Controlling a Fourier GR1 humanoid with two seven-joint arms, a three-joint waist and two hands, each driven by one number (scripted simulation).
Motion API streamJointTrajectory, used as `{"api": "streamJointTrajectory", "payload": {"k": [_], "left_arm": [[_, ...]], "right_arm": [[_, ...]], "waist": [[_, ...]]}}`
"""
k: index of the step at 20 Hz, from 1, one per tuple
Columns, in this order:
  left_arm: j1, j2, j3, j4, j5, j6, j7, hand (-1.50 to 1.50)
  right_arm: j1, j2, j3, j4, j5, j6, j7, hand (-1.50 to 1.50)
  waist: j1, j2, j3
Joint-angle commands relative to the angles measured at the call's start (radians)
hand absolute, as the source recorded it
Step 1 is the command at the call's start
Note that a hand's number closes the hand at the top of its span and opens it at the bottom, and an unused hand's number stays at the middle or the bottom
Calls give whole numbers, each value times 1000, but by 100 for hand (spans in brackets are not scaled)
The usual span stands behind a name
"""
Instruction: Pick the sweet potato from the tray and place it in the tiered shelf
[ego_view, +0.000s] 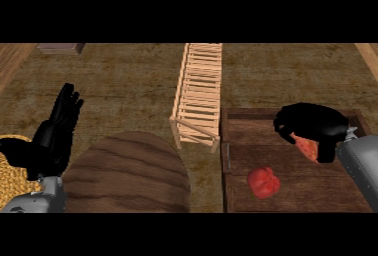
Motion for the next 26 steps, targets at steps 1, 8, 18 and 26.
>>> {"api": "streamJointTrajectory", "payload": {"k": [1,8,18,26], "left_arm": [[-31,16,10,-6,3,-7,21,0],[4,17,25,-25,21,-17,27,0],[0,17,32,-9,-11,13,32,0],[12,-4,18,2,8,-12,7,0]], "right_arm": [[-51,5,53,102,-28,-46,-231,150],[-81,-28,75,106,-181,106,-346,150],[-171,-82,-19,22,-677,451,-215,150],[-403,-200,-152,55,-983,605,83,150]], "waist": [[11,17,15],[-13,6,12],[-31,-4,8],[-18,3,10]]}}
